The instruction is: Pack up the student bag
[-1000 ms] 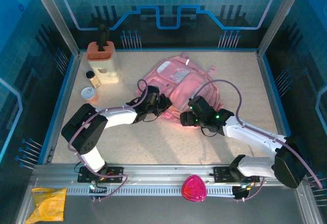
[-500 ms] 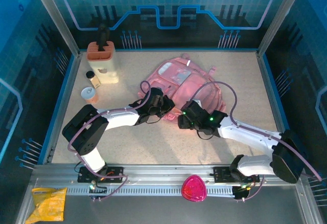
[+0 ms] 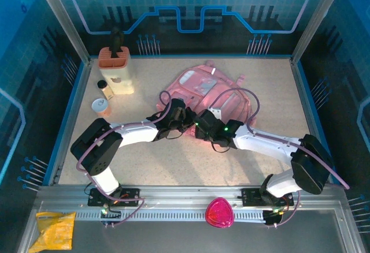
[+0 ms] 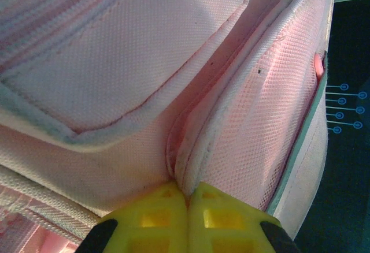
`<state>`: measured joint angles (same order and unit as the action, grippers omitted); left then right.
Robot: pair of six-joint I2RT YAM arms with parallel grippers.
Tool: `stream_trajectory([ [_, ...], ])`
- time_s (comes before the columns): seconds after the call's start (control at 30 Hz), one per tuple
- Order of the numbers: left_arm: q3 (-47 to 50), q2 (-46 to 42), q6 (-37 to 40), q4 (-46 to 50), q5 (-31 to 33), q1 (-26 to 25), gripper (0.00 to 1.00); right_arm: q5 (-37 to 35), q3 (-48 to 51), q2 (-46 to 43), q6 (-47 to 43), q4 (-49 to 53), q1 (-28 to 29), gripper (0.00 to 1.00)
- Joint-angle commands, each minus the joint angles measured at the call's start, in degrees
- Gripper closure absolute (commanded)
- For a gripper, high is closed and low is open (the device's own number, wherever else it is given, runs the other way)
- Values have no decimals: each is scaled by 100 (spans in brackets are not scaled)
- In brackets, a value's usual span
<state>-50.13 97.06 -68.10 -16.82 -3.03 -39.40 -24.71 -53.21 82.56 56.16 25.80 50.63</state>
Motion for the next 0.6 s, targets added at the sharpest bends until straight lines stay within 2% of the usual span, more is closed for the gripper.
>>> stream_trajectory([
  [0.0,-208,-275,11,-442,-90,-103,100,-362,-201,212,712,66,60,45],
  [0.2,-244,-379,-58,-487,-196,-122,100,-905,-47,253,1103,-133,78,42],
  [0.3,-242,-440,-71,-532,-189,-145,100,-1123,-181,351,1146,-89,44,36],
  [0.43,-234,-501,-90,-529,-201,-156,100,-1156,-241,525,1267,-122,-68,34],
  [0.57,-252,-530,-93,-555,-238,-160,100,-1227,-272,716,1212,-337,-153,28],
])
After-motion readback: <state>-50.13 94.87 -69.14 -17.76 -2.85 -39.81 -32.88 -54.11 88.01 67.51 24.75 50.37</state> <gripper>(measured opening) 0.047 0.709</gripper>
